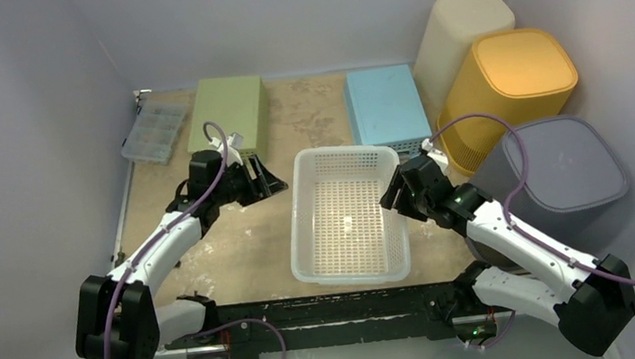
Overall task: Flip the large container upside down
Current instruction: Turn the container upside down at the center of the board.
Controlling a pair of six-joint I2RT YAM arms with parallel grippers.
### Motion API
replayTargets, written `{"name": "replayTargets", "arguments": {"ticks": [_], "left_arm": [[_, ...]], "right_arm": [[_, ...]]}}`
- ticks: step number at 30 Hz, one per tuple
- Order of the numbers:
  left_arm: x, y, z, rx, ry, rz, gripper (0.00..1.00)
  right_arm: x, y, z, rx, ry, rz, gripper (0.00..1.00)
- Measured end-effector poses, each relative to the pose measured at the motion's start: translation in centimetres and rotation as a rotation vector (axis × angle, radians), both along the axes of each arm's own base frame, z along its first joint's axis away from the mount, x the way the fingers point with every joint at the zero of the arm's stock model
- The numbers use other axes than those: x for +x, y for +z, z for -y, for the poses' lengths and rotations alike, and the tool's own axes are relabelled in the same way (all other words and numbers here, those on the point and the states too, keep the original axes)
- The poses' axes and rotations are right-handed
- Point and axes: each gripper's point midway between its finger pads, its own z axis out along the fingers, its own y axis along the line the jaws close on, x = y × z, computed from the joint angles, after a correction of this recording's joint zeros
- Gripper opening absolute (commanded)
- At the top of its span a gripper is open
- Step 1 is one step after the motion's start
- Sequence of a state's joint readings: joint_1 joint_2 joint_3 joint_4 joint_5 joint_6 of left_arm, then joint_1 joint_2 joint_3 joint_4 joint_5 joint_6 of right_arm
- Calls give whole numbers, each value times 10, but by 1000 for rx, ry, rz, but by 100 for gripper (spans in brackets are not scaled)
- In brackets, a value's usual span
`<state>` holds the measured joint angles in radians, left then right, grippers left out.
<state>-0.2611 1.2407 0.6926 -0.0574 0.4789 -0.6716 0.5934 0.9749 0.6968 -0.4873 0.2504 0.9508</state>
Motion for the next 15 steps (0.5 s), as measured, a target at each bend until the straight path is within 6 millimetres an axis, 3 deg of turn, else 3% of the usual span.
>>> {"name": "replayTargets", "arguments": {"ticks": [7, 15], "left_arm": [[-29, 2, 16, 19, -95, 8, 63], [-57, -25, 11, 82, -141, -69, 50]], "right_arm": [[0, 1, -23, 61, 127, 12, 53], [-2, 1, -51, 150, 285, 36, 52]]}}
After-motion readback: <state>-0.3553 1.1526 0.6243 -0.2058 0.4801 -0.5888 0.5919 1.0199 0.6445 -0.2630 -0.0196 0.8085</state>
